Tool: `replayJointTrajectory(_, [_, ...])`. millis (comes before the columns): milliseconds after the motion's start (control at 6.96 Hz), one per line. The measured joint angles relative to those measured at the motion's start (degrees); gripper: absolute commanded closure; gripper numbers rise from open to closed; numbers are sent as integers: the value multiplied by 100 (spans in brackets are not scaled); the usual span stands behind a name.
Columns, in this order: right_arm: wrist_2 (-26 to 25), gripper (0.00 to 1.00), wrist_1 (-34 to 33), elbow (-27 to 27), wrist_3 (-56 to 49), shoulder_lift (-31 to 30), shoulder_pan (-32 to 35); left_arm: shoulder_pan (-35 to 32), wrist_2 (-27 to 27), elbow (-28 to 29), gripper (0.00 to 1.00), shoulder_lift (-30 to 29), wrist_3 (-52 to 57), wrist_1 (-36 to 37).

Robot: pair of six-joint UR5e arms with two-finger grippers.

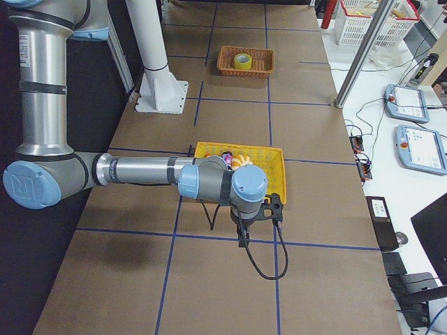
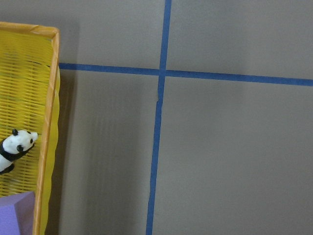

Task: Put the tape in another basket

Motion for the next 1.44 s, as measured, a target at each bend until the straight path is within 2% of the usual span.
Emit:
replayJointTrajectory(431, [5, 0, -12, -12, 28, 0, -3, -75, 46, -45, 0, -144, 673, 932])
replayJointTrajectory(575, [5, 0, -14, -15, 33, 0, -4, -94, 64, -48, 0, -139, 774, 1034])
replayJointTrajectory(1438, [-45, 0, -59, -60, 111, 1, -4, -114, 60, -41, 0, 2, 772, 601])
